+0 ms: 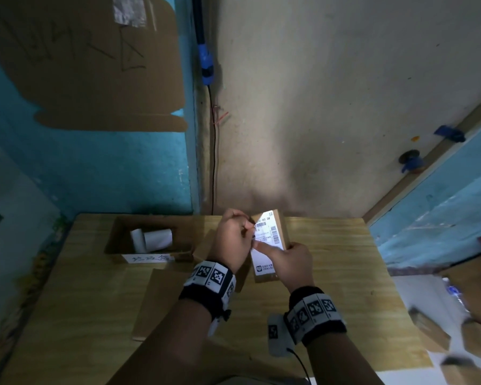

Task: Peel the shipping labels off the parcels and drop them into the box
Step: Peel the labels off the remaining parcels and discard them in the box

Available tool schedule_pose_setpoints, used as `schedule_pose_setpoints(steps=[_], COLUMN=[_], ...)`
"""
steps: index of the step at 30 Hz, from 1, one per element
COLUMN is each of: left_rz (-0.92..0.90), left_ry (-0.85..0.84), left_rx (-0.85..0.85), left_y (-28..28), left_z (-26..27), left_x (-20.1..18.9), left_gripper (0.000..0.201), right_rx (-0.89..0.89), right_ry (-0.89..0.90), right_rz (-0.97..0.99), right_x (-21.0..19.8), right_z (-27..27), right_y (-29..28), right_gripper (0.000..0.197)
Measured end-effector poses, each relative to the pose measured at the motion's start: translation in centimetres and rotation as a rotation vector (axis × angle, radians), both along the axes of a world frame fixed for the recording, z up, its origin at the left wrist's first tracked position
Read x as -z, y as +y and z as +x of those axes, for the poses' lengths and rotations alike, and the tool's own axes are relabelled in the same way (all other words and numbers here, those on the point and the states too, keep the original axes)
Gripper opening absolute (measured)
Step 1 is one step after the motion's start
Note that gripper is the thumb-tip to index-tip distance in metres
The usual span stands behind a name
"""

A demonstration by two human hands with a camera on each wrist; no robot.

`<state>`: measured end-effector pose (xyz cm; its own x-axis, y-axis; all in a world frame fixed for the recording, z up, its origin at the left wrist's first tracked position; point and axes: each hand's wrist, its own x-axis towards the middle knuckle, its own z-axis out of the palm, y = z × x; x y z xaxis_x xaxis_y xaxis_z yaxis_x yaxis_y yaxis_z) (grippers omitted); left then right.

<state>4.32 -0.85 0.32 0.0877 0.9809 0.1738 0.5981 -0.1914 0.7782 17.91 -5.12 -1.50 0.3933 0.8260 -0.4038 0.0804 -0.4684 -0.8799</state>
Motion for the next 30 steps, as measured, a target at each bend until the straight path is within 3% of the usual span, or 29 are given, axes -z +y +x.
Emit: schedule_pose_setpoints(steps=[8, 16, 30], left_rz=[-0.021, 0.000, 0.082], left_ry=[0.029, 0.032, -0.039], left_rx=[0.035, 0.075, 0.073], left_y=[0.13, 0.01, 0.00], left_z=[-0.06, -0.05, -0.77], left_x=[-0.46, 0.02, 0.09], left_gripper=[0.005, 0.023, 0.023], right_rx=[-0.008, -0.051, -0.072], right_ry=[-0.027, 0.011, 0.003], right_rz=[-0.010, -0.030, -0.025], right_x=[0.01, -0.37, -0.08], right_z=[-0.20, 0.09, -0.03], right_y=[0.11, -0.36, -0.13], right_gripper=[0.037, 0.030, 0.035])
